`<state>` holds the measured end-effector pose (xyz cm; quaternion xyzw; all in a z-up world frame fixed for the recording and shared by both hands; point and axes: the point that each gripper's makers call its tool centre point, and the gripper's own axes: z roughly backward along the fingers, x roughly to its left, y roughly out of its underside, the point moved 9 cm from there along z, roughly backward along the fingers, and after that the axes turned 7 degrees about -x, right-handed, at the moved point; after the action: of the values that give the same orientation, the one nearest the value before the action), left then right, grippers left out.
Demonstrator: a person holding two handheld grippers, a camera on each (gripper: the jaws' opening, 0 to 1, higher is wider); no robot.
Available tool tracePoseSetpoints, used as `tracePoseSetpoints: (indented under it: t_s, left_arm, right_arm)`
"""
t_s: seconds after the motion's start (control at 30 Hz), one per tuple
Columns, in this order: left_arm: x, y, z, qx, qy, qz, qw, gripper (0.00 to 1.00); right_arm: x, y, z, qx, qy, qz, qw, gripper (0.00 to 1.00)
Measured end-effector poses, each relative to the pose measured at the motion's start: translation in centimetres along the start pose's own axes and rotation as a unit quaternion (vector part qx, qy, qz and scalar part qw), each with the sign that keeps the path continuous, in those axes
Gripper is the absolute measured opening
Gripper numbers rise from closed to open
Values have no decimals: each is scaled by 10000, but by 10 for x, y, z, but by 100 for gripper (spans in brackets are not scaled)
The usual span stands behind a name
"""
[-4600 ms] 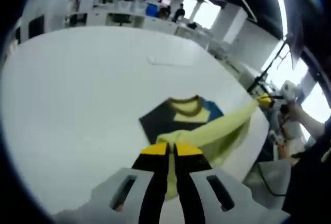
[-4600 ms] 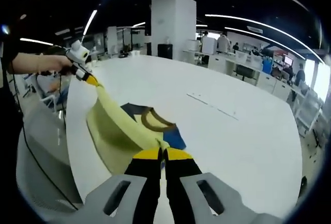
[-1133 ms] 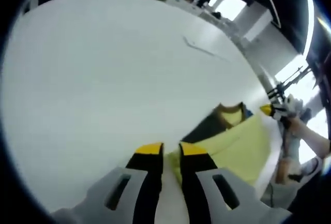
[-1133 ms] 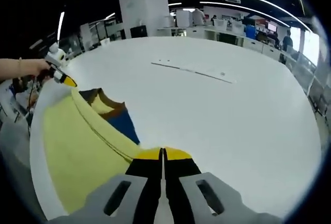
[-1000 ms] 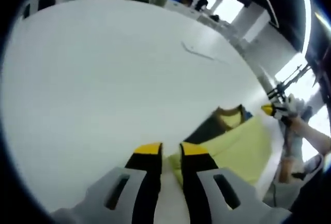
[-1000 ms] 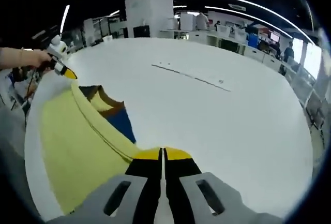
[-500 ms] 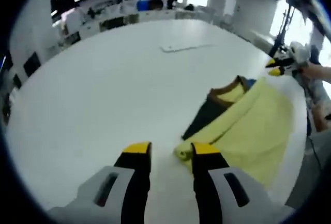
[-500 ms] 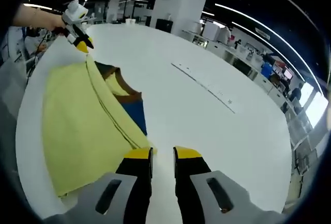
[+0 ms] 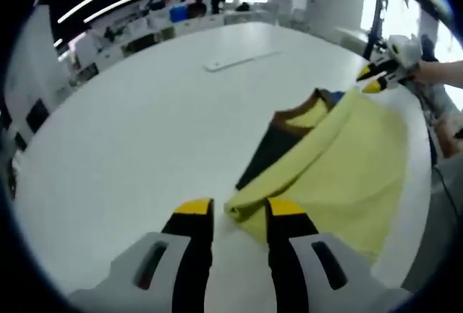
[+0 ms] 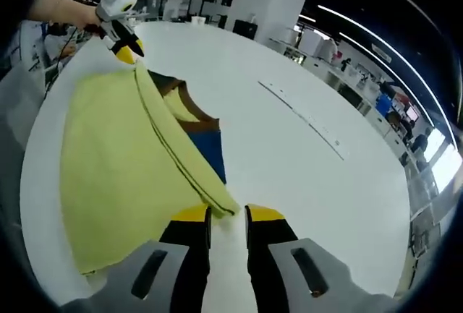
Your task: Fold the garment on the visible template until the final outline fits inside the template.
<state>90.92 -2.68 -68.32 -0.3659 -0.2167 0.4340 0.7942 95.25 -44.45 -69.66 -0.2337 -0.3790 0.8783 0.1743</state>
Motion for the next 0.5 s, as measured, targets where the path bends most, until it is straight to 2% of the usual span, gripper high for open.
tracePoseSetpoints:
  t_s: [0.27, 0.5]
  left_arm:
    - [-2, 5, -6, 25, -45, 128, 9999, 24]
    - [-1, 3, -10, -8, -38, 158, 9999, 24]
  right_arm:
    - [3, 7, -4, 75, 105, -190, 9997, 19]
    - [2, 6, -12, 52, 228, -245, 9994, 19]
